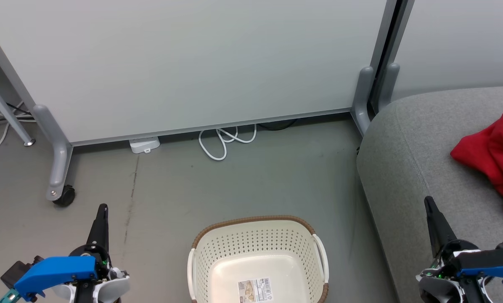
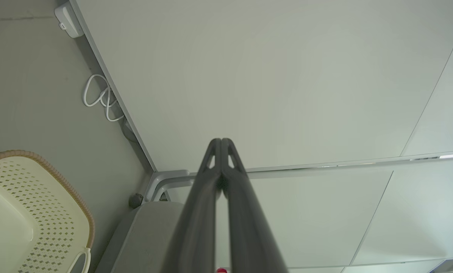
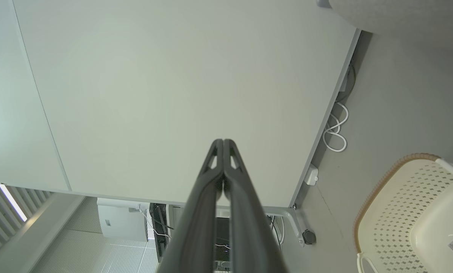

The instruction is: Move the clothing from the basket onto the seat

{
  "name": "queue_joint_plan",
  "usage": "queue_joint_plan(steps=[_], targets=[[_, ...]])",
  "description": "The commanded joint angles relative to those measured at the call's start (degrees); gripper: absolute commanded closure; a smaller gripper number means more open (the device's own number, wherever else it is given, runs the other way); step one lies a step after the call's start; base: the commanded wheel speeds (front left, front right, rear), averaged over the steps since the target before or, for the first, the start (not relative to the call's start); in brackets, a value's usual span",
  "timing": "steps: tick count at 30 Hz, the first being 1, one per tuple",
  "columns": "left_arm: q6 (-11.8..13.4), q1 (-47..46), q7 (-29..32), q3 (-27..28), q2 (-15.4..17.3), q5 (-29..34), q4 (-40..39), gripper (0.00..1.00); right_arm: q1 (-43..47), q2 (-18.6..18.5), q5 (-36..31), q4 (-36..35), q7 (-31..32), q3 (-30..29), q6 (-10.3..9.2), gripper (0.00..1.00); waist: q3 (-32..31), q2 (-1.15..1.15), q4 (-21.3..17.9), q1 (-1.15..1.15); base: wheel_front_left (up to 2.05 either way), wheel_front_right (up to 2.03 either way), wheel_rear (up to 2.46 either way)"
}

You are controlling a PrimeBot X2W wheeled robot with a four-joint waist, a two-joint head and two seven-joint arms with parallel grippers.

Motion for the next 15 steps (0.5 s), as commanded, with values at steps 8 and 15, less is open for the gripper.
queue_joint_plan(steps=[8,15], targets=[[-0.09,-1.29,1.21,0.99,-0.24,-3.54,-0.80,1.00,-1.07,-0.47,4.17,0.17,0.54,0.09,0.04,1.00,-0.04,0.00,-0.14,0.00,0.00,0.00,0.00],[-0.10,-1.51,1.86,1.38,-0.37,-5.92,-1.10,1.00,-1.38,-0.50,6.69,0.34,0.75,0.10,0.04,1.00,-0.07,0.00,-0.24,0.00,0.00,0.00,0.00]])
